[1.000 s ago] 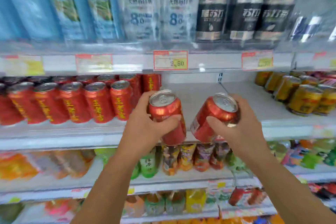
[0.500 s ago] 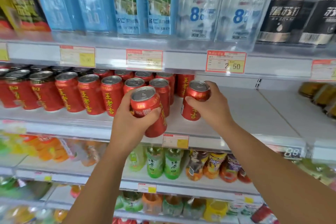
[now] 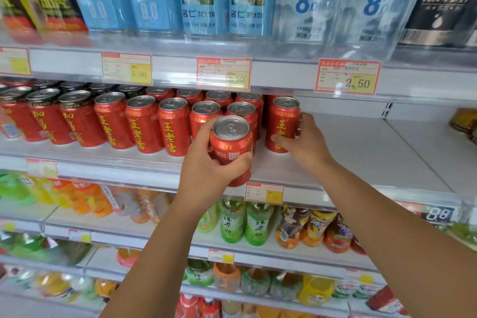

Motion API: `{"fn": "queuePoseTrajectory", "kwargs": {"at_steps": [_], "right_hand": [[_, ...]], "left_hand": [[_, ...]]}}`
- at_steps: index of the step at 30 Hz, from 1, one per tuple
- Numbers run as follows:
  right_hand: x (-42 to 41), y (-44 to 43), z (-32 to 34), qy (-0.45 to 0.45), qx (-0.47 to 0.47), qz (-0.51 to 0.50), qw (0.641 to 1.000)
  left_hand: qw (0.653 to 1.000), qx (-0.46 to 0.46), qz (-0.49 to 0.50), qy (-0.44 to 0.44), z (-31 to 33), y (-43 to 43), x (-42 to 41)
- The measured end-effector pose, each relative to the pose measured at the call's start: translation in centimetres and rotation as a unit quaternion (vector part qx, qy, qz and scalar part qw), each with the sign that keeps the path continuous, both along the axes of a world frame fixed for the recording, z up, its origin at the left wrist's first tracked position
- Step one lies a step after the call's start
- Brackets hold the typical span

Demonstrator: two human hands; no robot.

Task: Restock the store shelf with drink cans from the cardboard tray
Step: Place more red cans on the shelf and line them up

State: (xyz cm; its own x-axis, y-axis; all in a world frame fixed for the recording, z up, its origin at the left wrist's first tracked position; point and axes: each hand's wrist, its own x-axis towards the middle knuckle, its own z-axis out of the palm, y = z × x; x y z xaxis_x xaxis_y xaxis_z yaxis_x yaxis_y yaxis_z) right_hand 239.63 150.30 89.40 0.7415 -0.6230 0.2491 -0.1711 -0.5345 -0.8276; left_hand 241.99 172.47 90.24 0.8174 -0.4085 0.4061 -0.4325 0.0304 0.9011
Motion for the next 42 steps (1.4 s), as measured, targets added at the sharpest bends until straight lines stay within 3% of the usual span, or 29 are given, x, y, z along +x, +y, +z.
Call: {"fn": "queuePoseTrajectory", "kwargs": {"at_steps": [11, 15, 21, 27, 30, 33, 37, 42], "right_hand": [[2.5, -1.2, -0.5, -0.004, 0.007, 0.011, 1.000], [-1.5, 1.5, 0.3, -0.080, -0.010, -0.004, 0.997], [-7.9, 6.0, 0.4, -0.047, 0.035, 0.225, 0.973], [-6.8, 3.9, 0.5, -0.076, 0.014, 0.093, 0.993], [-5.8, 3.4, 0.3, -0.051, -0.020, 0.021, 0.998], [-4.9, 3.3, -0.3, -0.017, -0.052, -0.009, 0.998], [-3.7, 3.5, -0.8, 0.007, -0.053, -0.023, 0.998], [-4.2, 2.2, 0.4, 0.041, 0.067, 0.082, 0.994]], "left_hand": [[1.000, -0.004, 0.009, 0.008, 0.2, 0.0, -0.4], [1.000, -0.008, 0.008, 0.006, 0.7, -0.4, -0.4], [1.000, -0.025, -0.011, -0.004, 0.8, -4.1, -1.0], [0.999, 0.011, -0.044, -0.013, -0.2, -5.8, -1.5], [0.982, 0.130, 0.064, -0.120, -2.6, -4.0, -0.4], [0.923, 0.226, 0.141, -0.277, -5.9, -2.6, 1.4], [0.894, 0.204, 0.171, -0.361, -9.0, -2.7, 2.7], [0.900, 0.152, 0.173, -0.371, -9.5, -3.0, 2.7]]}}
